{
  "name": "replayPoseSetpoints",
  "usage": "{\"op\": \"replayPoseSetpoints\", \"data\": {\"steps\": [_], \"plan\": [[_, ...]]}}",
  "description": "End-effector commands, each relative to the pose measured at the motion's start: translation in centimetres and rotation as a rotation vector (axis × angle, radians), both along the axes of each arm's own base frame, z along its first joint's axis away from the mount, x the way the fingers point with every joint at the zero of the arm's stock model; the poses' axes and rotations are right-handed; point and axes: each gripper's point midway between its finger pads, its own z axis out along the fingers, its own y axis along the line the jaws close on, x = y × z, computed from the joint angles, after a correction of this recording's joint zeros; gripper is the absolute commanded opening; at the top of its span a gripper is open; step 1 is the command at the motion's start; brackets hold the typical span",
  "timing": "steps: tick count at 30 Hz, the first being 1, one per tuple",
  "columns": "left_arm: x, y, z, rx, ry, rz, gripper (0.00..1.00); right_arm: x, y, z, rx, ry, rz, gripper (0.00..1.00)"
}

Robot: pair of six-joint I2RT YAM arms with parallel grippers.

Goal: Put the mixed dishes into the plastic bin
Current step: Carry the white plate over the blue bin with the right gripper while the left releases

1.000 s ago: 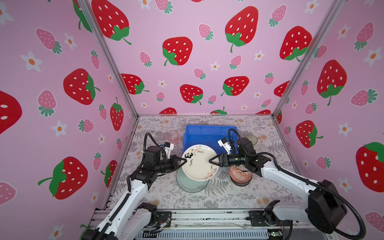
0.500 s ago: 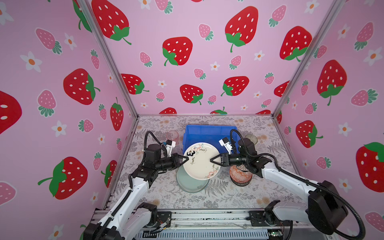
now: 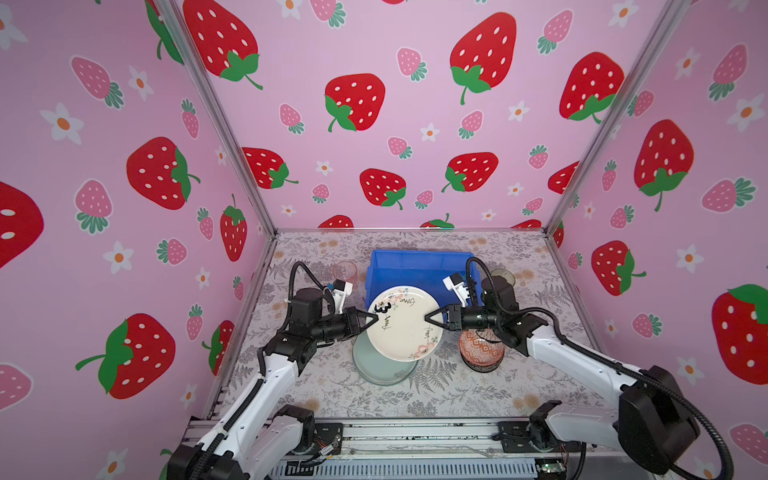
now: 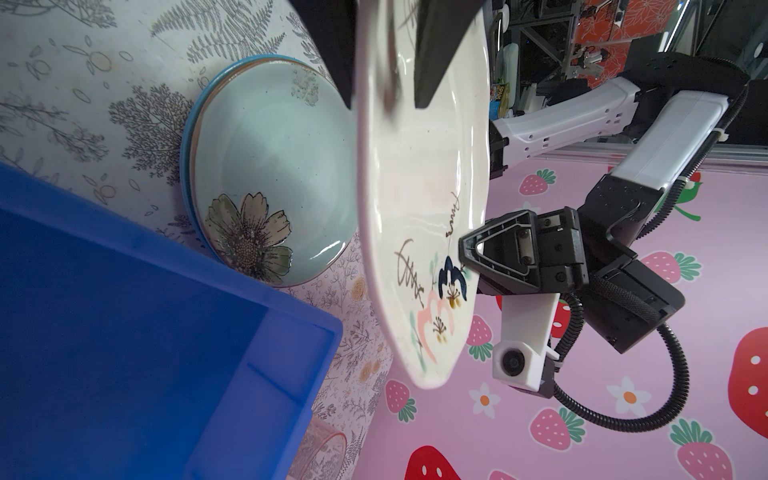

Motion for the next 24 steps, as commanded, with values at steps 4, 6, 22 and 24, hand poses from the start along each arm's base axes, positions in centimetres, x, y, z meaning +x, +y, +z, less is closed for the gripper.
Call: {"op": "replayPoseSetpoints", "data": {"steps": [4, 6, 22, 24], "plan": [[0.5, -0.7, 3.2, -0.047, -0.113, -0.046, 0.0, -0.1, -0.3, 0.8, 0.032, -0.015, -0.002, 0.2], [0.6, -0.7, 2.9, -0.044, -0.098, -0.047, 0.0, -0.1, -0.4, 0.9, 0.033, -0.015, -0.004, 0.17], [0.8, -0.8, 1.9, -0.019, -0.063, -0.065, 0.42, 0.4, -0.5, 1.4, 0.041, -0.01, -0.029, 0.02], [0.9, -0.8, 1.8, -0.015, -0.06, -0.064, 0.44, 0.6, -0.5, 1.6, 0.043, -0.014, -0.033, 0.02]]}}
